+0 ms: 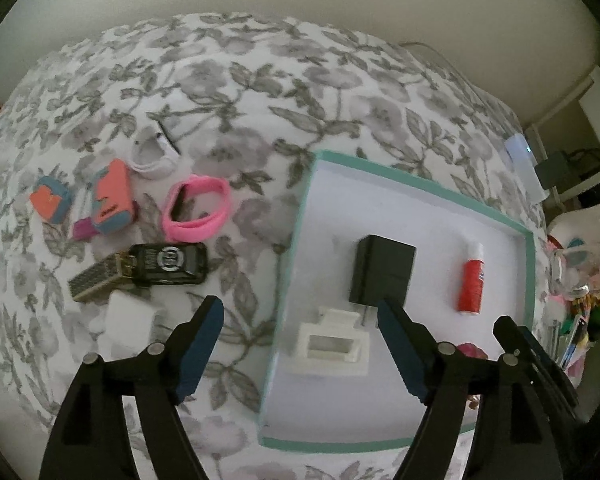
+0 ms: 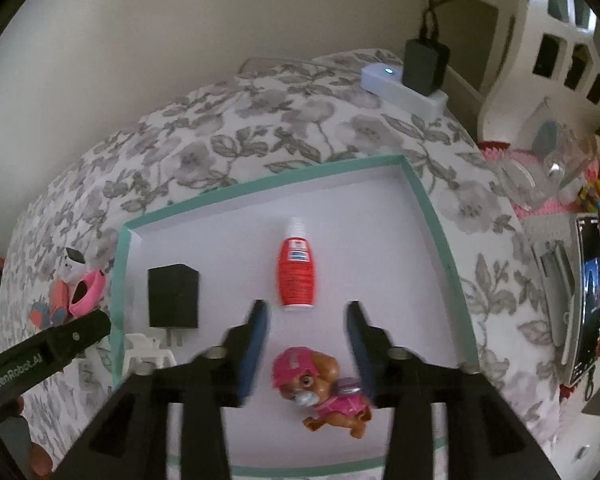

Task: Organize rigid objects
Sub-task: 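Move both tools back over the pile toward the gold bar and white plug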

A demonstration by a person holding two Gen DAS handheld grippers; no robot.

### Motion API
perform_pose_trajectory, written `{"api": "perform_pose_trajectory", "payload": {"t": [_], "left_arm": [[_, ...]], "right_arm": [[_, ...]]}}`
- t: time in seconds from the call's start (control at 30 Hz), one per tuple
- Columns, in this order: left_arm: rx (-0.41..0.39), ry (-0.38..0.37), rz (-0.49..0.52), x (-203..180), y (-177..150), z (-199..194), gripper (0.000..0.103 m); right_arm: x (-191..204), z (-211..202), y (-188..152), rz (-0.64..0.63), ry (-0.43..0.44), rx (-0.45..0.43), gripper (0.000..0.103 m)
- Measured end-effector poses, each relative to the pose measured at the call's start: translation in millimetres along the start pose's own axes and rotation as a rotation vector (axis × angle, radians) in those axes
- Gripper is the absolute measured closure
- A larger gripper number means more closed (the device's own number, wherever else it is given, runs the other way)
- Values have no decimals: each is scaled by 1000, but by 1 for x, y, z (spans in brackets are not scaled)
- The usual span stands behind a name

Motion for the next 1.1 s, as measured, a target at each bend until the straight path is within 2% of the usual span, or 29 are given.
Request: {"api": "perform_pose_trajectory", "payload": {"t": [0.1,0.13,0.17,0.23,0.33,0.47,0.63,0.73,1.1], "left_arm": [[-16,34,-10,13,3,-2,16],[-28,46,-12,18,4,-3,10],[-35,58,-14,23,6,-2,9],[-36,97,-39,38,7,0,9],[-34,109,-70,55,10,3,8],[-38,136,-114,78,12,5,2],[-46,163,-153,105,15,5,2],[-49,186,-170,122,17,4,1],[-71,255,-250,191,22,-8,1]], "right_arm": [[10,3,-3,-22,-1,5,44],[13,4,-5,-29,-5,7,38],[16,6,-6,-34,-8,11,33],[22,9,-9,-45,-9,18,32],[32,14,-13,-62,-8,28,24],[45,19,-16,-84,-6,35,15],[64,24,-22,-109,13,46,13],[77,27,-25,-135,18,46,0],[125,20,-30,-205,77,23,0]]}}
Point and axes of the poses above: each gripper's, at about its wrist camera, not at the fingertips, and z roughly the way its jaws point, x to its left, y to its top, the point moved 9 cm from there along z, roughly the way its jaws point, and after that the axes turned 6 degrees about y, right-handed, at the moved point
